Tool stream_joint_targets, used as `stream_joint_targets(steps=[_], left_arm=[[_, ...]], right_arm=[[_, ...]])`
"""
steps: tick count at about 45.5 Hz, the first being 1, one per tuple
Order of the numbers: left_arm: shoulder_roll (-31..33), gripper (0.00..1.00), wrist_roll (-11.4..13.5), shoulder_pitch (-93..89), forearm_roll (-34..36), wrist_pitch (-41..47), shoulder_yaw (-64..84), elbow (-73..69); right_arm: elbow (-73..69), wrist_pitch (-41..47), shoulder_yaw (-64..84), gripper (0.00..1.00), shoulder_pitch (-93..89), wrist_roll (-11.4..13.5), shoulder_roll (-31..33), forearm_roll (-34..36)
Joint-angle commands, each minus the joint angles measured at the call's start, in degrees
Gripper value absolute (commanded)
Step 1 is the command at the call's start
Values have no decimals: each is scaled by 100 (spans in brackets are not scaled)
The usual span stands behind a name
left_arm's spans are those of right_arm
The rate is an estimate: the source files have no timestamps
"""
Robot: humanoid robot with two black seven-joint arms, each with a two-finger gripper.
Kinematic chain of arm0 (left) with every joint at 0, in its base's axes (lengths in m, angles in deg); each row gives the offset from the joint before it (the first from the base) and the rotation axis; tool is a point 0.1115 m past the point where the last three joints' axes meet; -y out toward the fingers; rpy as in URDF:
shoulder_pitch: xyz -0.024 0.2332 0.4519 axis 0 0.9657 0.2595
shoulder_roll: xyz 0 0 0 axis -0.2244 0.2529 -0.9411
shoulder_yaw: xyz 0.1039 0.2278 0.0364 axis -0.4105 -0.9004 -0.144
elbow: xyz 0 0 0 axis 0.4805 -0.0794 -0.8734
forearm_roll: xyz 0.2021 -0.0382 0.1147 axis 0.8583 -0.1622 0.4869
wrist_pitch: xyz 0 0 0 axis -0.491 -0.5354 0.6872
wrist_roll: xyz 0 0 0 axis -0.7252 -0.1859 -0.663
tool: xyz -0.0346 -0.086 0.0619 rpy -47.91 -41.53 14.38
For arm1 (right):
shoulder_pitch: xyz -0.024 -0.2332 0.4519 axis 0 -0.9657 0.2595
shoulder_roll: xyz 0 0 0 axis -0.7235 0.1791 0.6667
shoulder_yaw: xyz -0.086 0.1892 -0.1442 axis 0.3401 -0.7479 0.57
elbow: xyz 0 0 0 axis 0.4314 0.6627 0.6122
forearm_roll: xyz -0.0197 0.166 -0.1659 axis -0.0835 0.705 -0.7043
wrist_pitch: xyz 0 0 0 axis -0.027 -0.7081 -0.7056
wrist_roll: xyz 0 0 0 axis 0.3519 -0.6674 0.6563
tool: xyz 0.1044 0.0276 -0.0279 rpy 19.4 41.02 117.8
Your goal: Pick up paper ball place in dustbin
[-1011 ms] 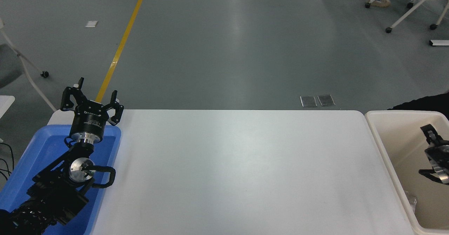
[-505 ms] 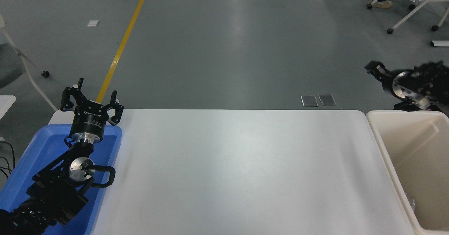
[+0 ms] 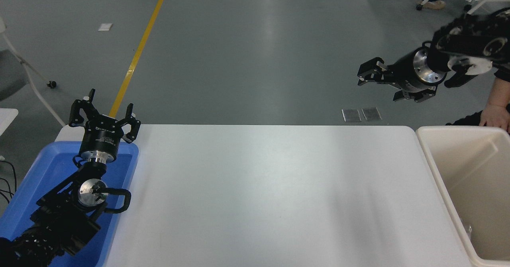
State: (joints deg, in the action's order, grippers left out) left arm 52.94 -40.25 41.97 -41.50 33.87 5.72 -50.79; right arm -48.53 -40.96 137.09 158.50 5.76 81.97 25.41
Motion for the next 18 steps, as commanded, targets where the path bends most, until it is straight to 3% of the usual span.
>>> stream_joint_targets(steps=[1,18], left_arm=[[1,99,0,-1,-1,1,0,4],[1,99,0,-1,-1,1,0,-4]], right_arm=[[-1214,790,379,100,1057,11,23,-113],[-1875,1178,406,100,1708,11,111,-113]])
